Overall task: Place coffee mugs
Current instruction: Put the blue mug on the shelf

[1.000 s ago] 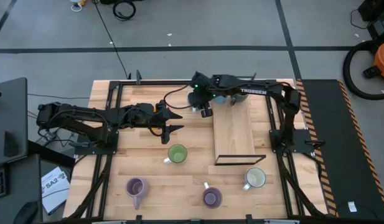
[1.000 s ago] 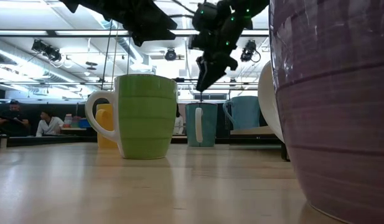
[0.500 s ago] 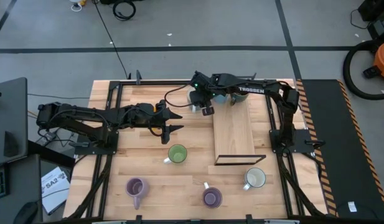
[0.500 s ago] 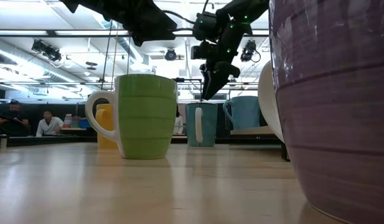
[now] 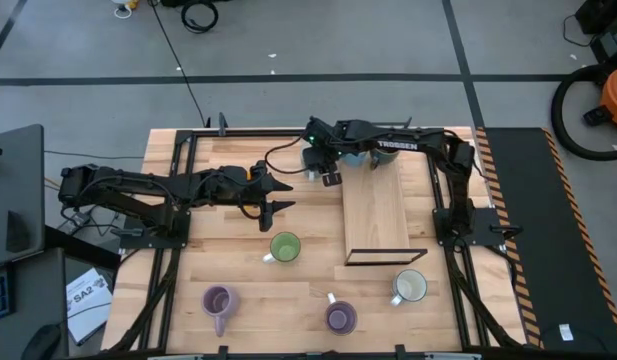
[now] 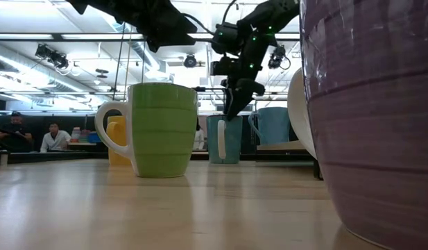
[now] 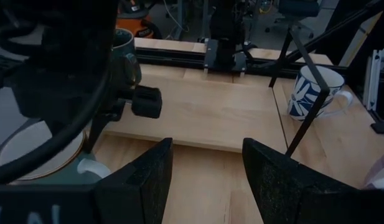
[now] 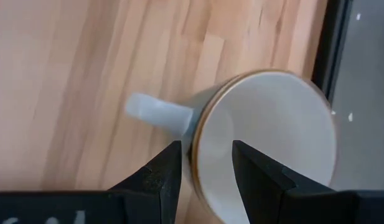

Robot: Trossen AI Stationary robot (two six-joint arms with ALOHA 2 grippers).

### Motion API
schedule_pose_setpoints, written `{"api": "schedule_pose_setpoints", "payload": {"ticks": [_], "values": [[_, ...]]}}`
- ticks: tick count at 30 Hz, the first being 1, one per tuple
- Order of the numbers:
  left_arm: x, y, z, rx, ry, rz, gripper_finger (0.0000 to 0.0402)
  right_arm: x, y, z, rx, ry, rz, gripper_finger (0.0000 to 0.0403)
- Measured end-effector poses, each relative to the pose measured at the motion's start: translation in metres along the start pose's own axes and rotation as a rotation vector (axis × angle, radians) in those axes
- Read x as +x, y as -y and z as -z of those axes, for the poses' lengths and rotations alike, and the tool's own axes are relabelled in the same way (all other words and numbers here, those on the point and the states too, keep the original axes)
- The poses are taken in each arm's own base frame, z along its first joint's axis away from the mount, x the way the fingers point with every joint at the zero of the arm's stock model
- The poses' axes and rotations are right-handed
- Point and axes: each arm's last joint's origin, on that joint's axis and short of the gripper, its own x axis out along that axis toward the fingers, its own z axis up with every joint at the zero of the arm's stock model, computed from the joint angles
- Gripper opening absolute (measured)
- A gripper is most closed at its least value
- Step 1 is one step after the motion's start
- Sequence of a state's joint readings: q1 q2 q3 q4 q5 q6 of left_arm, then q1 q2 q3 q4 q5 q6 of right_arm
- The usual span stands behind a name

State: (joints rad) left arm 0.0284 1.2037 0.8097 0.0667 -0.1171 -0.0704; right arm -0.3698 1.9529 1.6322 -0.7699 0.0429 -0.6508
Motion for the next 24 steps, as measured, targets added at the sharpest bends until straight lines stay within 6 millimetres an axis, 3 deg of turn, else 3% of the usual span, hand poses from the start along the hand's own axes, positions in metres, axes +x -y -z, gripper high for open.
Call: {"api": "schedule_pose_setpoints", "payload": {"ticks": [10, 24], "values": [[0.0, 0.0, 0.0, -0.004, 0.001, 0.003, 0.0201, 0.014, -0.001, 0.001, -0.002, -0.03, -0.001, 0.0139], [0.0, 0.0, 0.0, -0.005, 0.0, 0.003, 0.0201, 0.014, -0.001, 0.001, -0.003, -0.031, -0.008, 0.0044]]}}
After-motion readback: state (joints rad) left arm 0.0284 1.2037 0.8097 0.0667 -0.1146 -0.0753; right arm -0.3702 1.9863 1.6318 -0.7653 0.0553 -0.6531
